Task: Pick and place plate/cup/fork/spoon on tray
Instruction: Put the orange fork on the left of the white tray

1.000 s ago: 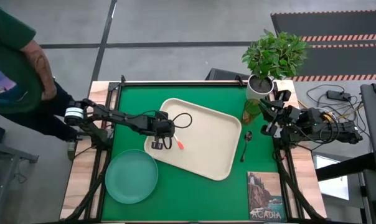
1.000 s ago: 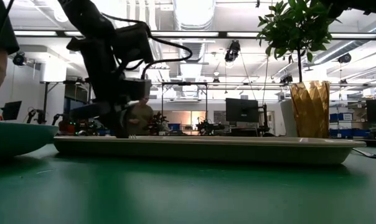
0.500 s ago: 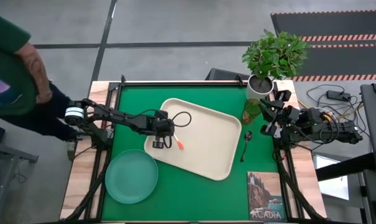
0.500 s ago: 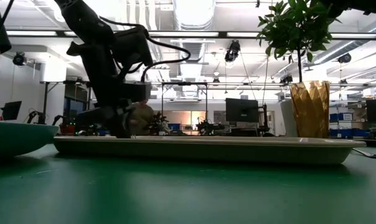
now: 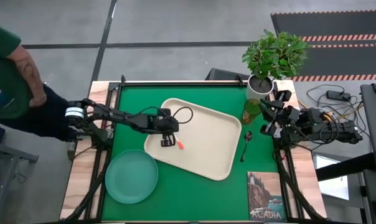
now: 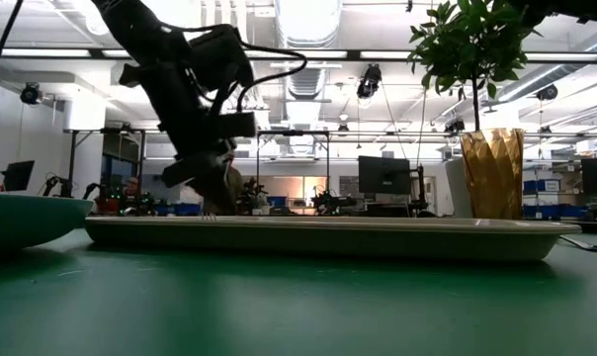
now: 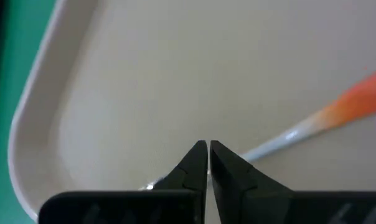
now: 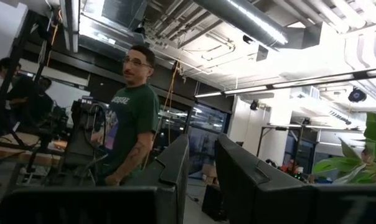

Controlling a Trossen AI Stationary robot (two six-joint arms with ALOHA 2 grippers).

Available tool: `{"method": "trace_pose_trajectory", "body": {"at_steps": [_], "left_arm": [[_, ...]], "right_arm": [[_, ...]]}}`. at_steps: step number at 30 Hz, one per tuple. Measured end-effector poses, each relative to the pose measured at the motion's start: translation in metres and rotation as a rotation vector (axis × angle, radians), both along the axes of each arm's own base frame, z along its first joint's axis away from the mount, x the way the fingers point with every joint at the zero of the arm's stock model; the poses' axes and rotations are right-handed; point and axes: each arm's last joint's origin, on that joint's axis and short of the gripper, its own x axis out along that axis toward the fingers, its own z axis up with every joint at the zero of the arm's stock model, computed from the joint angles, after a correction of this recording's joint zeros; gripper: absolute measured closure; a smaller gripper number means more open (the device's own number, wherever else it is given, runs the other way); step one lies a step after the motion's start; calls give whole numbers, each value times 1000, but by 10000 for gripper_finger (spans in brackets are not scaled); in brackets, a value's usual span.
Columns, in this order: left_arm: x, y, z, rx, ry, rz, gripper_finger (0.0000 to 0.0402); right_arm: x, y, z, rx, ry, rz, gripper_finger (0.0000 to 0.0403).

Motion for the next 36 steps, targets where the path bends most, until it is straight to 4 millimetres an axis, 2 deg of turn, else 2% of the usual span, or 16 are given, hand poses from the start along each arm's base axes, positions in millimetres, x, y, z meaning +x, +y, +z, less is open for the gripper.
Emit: {"method": "trace_pose_trajectory", "body": {"at_steps": [9, 20, 27, 31, 36], "left_arm": [[14, 0, 16, -62, -156, 86, 400], [24, 0, 7, -152, -266, 150, 400], [26, -8, -13, -217, -189, 153, 400], [18, -10, -13, -218, -90, 158, 400], [-1, -12, -9, -227, 64, 198, 400]], "right_arm": [[-1, 0, 4, -5, -10, -3, 335], [-2, 0, 6, -25, -9, -15, 335], [-2, 0, 7, -28, -9, -16, 335], [-2, 0, 7, -41, -5, -23, 335], [-3, 0, 9, -42, -3, -24, 335]]}}
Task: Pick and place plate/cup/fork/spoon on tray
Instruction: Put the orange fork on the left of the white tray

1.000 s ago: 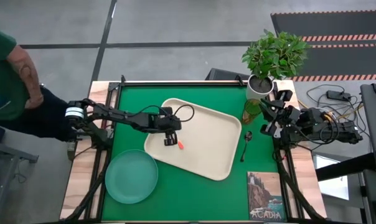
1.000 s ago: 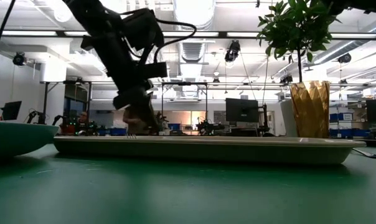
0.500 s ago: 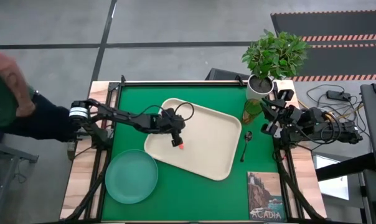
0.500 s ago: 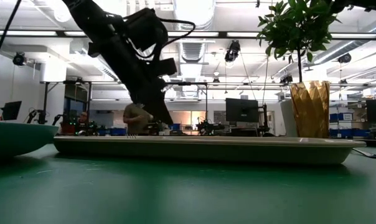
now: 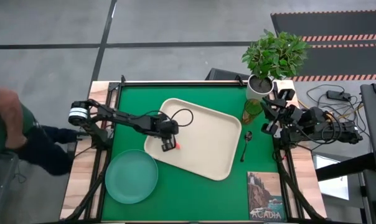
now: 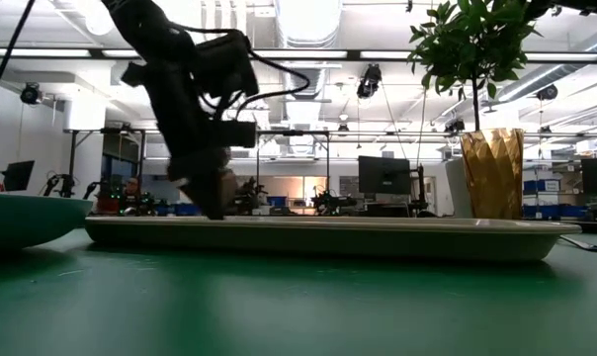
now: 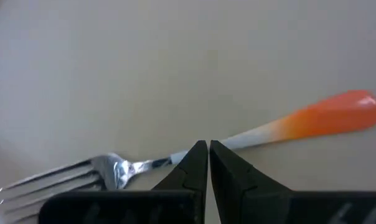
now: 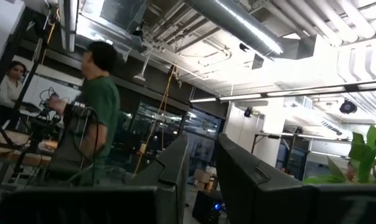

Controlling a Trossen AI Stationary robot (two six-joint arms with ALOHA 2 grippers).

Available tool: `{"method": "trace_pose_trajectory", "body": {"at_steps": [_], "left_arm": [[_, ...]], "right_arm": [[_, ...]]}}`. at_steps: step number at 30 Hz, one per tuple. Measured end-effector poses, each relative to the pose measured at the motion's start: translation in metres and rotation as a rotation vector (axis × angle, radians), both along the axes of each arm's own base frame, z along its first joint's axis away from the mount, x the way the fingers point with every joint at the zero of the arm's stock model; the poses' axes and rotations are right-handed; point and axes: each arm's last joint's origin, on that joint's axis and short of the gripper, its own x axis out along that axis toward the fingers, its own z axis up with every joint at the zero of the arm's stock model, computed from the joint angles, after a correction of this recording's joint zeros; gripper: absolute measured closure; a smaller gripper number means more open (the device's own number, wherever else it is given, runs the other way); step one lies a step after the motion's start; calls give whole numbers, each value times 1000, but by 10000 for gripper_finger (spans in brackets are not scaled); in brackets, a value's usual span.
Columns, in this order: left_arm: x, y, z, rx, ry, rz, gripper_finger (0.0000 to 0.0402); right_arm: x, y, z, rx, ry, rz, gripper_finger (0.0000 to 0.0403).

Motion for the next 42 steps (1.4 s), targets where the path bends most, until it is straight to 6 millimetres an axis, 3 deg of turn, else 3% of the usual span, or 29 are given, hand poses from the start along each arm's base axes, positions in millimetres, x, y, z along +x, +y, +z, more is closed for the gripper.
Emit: {"method": "trace_pose_trajectory", "body": {"at_steps": [4, 13, 24, 33, 42], "left_arm": [[-12, -1, 7, -5, 69, 2, 400], [-17, 1, 33, 21, -40, 46, 400], [-27, 13, -7, 122, 125, 108, 401], [-23, 23, -12, 196, 119, 127, 401], [-15, 41, -10, 222, 5, 156, 402]], "right_arm": [[0, 0, 0, -6, 7, -4, 335], [0, 0, -1, -8, 9, -5, 335], [0, 0, -1, -14, 13, -9, 335], [0, 0, -1, -16, 13, -10, 335], [0, 0, -1, -16, 13, -10, 335]]}}
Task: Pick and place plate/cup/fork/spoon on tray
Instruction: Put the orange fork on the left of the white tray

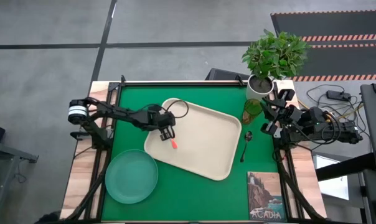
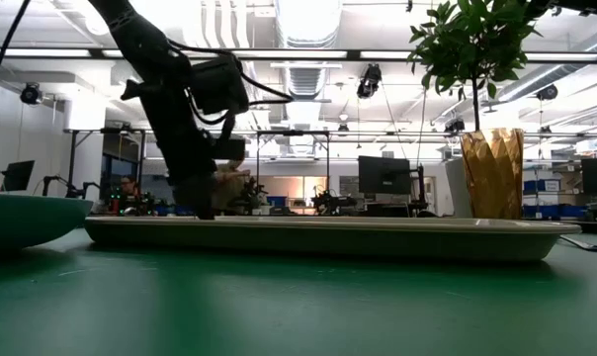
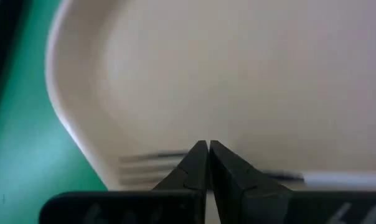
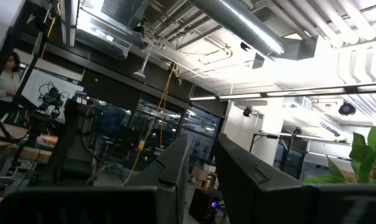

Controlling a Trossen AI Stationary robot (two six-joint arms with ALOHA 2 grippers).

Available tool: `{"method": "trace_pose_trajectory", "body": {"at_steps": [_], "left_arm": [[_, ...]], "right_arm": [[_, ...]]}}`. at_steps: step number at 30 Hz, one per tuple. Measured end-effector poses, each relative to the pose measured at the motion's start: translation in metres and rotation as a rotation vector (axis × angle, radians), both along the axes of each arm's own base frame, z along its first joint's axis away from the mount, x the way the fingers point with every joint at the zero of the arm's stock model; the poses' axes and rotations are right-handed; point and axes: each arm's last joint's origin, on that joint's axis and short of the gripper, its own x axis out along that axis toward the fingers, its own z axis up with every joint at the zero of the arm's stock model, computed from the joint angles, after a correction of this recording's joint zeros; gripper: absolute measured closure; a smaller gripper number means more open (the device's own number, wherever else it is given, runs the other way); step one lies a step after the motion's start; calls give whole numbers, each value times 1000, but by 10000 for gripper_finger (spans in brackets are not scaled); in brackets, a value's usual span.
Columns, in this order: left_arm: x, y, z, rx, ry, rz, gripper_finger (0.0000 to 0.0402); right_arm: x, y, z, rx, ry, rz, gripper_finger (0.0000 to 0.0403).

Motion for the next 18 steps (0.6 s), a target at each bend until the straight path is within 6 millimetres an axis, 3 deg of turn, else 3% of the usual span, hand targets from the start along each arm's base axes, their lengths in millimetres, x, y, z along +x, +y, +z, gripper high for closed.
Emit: {"method": "trace_pose_trajectory", "body": {"at_steps": [7, 10, 18], "left_arm": [[6, 4, 9, -8, -89, 43, 402], [7, 1, 10, -94, -133, 34, 402], [-2, -4, 6, -177, -103, 52, 401]], "right_arm": [[0, 0, 0, -1, 0, 0, 335], [0, 0, 0, -3, 2, -2, 335], [0, -1, -1, 3, 11, -31, 335]]}}
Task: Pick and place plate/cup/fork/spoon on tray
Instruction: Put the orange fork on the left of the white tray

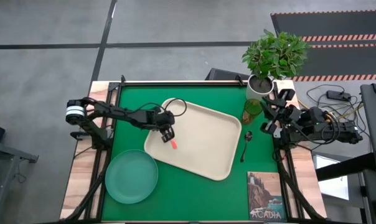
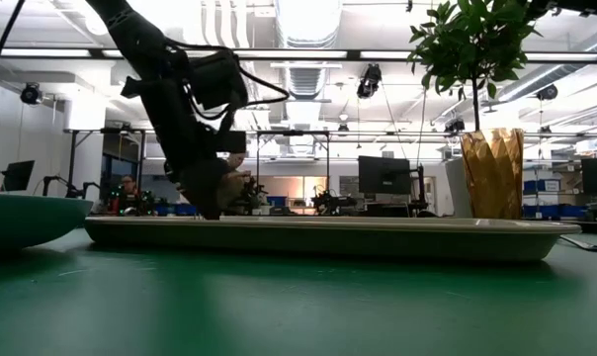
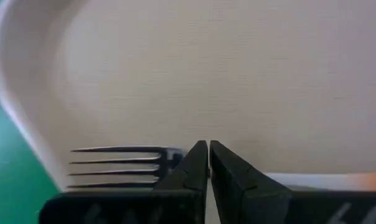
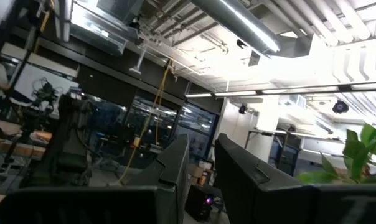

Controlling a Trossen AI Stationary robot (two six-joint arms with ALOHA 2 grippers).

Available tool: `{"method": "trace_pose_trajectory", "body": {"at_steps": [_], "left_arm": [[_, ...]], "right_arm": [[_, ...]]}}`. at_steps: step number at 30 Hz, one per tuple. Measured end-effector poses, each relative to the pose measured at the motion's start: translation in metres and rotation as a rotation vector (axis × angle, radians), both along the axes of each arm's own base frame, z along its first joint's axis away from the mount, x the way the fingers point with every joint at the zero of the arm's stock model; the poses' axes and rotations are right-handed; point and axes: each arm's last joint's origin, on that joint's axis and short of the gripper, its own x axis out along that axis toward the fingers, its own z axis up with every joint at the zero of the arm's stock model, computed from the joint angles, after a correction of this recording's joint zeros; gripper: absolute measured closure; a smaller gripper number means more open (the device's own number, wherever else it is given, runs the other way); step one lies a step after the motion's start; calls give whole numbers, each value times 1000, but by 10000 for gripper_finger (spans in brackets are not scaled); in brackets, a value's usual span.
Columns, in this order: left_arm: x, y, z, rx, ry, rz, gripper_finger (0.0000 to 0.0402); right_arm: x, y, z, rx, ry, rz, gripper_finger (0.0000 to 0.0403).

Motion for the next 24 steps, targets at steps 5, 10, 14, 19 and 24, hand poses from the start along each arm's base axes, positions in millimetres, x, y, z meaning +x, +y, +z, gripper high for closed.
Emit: {"method": "trace_pose_trajectory", "body": {"at_steps": [5, 10, 14, 19, 24], "left_arm": [[-8, -1, 5, 4, 65, -21, 401], [-13, 1, -1, 14, 101, -1, 401], [-15, 2, -8, 33, 103, 63, 401], [-10, 3, -7, 35, 41, 86, 401], [1, 4, 0, 67, -35, 43, 401]], "right_arm": [[0, -1, -1, 8, 11, -37, 335], [0, -2, -1, 9, 17, -61, 335], [0, -2, -1, 12, 20, -79, 335], [0, -2, -1, 7, 24, -85, 335], [0, -2, -1, 0, 23, -88, 335]]}}
